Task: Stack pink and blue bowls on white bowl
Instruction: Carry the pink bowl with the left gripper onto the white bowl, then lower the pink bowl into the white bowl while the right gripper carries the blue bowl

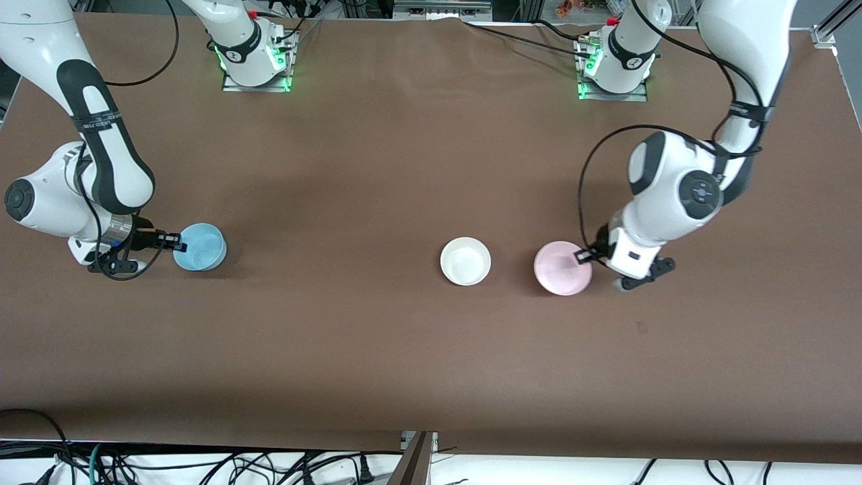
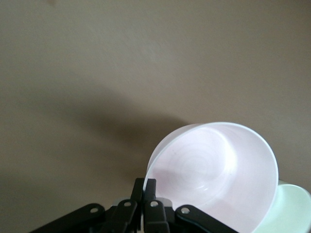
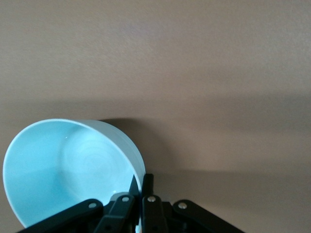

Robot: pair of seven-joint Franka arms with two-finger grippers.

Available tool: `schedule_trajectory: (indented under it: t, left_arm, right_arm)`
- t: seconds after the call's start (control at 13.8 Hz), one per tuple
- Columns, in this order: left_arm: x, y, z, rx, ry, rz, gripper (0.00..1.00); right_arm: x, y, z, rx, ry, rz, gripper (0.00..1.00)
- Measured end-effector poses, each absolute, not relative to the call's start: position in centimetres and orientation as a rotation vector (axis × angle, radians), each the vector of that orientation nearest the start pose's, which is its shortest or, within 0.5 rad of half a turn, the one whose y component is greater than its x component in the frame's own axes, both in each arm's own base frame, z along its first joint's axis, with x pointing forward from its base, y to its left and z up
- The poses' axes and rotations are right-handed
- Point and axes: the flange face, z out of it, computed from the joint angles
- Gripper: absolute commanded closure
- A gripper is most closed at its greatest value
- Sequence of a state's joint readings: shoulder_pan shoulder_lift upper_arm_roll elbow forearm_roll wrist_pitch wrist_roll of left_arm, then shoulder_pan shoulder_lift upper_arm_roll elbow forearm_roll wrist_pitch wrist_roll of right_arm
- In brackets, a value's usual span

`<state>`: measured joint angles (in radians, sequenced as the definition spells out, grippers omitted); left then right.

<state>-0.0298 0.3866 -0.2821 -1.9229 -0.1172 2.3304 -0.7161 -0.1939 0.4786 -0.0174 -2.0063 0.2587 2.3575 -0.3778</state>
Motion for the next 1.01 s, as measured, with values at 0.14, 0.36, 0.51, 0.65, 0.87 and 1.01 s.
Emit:
schedule_trajectory:
  t: [0.14,0.36,0.51,0.65,0.87,1.01]
  left_arm:
    - [58.9,-22.0,30.9,-3.202,-0.938,0.132,1.00]
    - [57.3,-26.7,31.4,-3.127,-1.075,0.120,1.00]
    - [56.7,-29.3,31.3,-3.094,-1.148,0.105,1.00]
    - [56.5,-31.3,30.8,-3.100,-1.234,0.073,1.00]
    - [55.5,-34.0,28.9,-3.092,-1.300,0.094,1.00]
    - [55.1,-35.2,28.0,-3.100,-1.315,0.053,1.00]
  right_arm:
    - [58.9,-11.9,21.7,-2.932,0.023,0.126,1.00]
    - [60.6,-11.5,24.3,-2.900,-0.013,0.164,1.00]
    - [61.4,-10.8,25.7,-2.881,-0.043,0.185,1.00]
    - [62.2,-9.4,26.7,-2.873,-0.085,0.190,1.00]
    - [63.2,-5.9,28.3,-2.848,-0.174,0.228,1.00]
    - [63.6,-3.6,29.1,-2.837,-0.205,0.247,1.00]
